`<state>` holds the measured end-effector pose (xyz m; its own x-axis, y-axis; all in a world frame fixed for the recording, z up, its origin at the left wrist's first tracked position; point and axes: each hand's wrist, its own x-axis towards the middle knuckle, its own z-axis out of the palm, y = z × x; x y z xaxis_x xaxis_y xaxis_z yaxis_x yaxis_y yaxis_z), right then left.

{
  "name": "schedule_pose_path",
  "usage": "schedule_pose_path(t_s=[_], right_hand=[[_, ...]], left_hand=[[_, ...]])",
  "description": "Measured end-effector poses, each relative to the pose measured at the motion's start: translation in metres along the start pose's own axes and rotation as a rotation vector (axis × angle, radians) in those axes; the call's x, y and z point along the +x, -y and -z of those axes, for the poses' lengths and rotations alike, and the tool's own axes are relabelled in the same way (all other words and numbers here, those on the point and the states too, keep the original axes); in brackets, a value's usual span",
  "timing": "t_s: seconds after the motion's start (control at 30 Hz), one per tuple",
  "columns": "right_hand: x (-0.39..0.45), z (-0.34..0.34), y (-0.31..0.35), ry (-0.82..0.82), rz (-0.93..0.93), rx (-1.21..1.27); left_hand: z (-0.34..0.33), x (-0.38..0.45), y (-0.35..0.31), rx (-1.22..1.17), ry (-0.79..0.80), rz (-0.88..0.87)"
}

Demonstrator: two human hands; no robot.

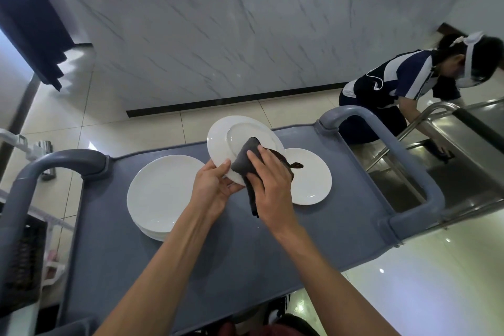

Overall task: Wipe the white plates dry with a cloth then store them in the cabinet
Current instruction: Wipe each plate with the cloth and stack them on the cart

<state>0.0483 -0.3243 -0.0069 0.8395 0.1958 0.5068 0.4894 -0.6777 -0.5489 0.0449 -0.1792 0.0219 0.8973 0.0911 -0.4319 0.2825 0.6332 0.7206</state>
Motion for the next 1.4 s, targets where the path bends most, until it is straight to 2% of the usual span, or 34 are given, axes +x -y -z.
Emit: schedule_pose_path(t_s=[0.33, 1.03, 1.4], right_hand=[[-0.02, 0.001, 0.0, 0.01, 0.017, -0.135], [0.023, 0.027, -0.037, -0.045, -0.466, 0.308], [0.049, 0.043, -0.042, -0.01, -0.4, 0.298]], left_hand=[[-0.004, 0.0, 0.001, 0.045, -0.026, -0.014], [0.006, -0.005, -0.011, 0.195, 0.158, -0.048], [0.016, -0.004, -0.014, 0.229, 0.278, -0.035]])
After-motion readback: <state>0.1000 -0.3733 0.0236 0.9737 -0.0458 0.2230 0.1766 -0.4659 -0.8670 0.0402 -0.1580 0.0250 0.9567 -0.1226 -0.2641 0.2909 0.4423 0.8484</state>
